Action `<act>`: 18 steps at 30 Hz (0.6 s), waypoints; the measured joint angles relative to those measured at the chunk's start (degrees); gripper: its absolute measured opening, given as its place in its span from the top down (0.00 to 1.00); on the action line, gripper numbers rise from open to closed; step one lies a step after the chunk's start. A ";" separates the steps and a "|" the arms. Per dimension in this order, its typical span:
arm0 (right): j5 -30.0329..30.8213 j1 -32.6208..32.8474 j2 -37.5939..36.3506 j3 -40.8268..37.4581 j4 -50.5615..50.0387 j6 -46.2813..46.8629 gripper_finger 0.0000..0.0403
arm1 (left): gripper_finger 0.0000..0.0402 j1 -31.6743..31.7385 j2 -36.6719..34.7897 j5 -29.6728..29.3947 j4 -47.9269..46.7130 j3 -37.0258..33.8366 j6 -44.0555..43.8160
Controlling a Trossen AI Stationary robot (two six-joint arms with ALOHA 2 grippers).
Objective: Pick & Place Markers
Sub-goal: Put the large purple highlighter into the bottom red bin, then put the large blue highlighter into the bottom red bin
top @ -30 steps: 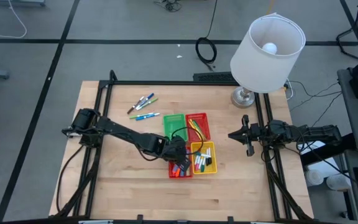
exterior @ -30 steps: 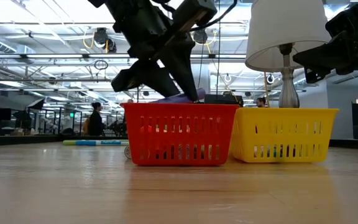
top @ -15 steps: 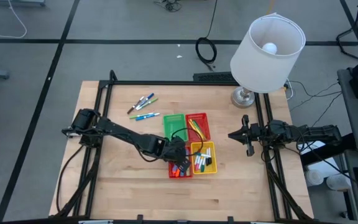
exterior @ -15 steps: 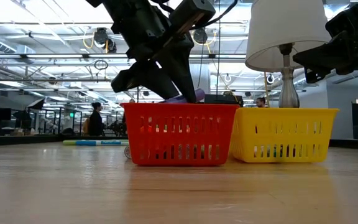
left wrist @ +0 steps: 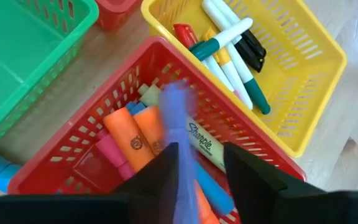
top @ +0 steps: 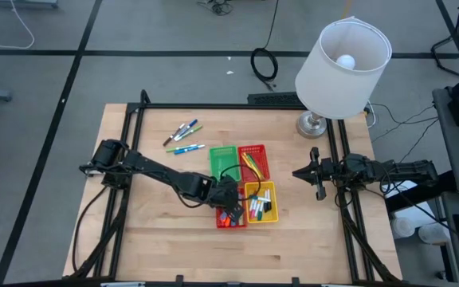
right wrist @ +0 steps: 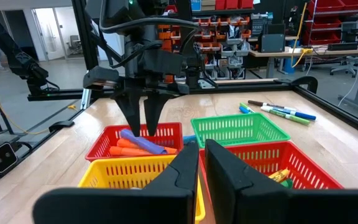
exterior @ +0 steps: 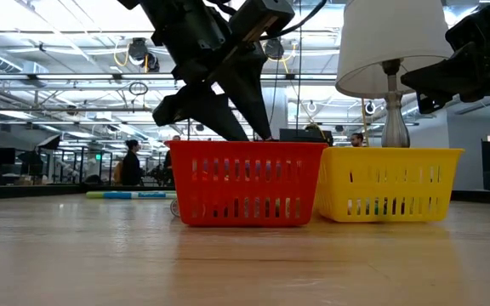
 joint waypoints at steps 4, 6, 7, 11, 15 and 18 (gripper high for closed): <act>-0.01 -0.01 0.00 0.00 0.00 0.00 0.96 | 0.55 -0.07 0.00 0.09 0.00 -0.01 -0.33; -0.01 -0.01 0.00 -0.01 0.00 0.01 0.96 | 0.50 -0.09 0.00 0.16 0.00 -0.02 -0.33; -0.01 0.00 0.00 0.01 0.00 0.00 0.96 | 0.48 -0.09 0.00 0.21 -0.02 -0.02 -0.25; 0.00 0.00 0.00 -0.01 0.00 0.01 0.96 | 0.42 -0.05 -0.70 1.46 -0.51 -0.04 1.28; -0.01 -0.01 0.00 -0.01 0.02 -0.01 0.96 | 0.42 -0.61 -2.74 0.18 -2.75 -0.04 1.27; 0.00 -0.01 0.00 0.01 0.02 -0.01 0.96 | 0.45 -2.06 -4.35 -4.59 -6.99 -0.04 -0.04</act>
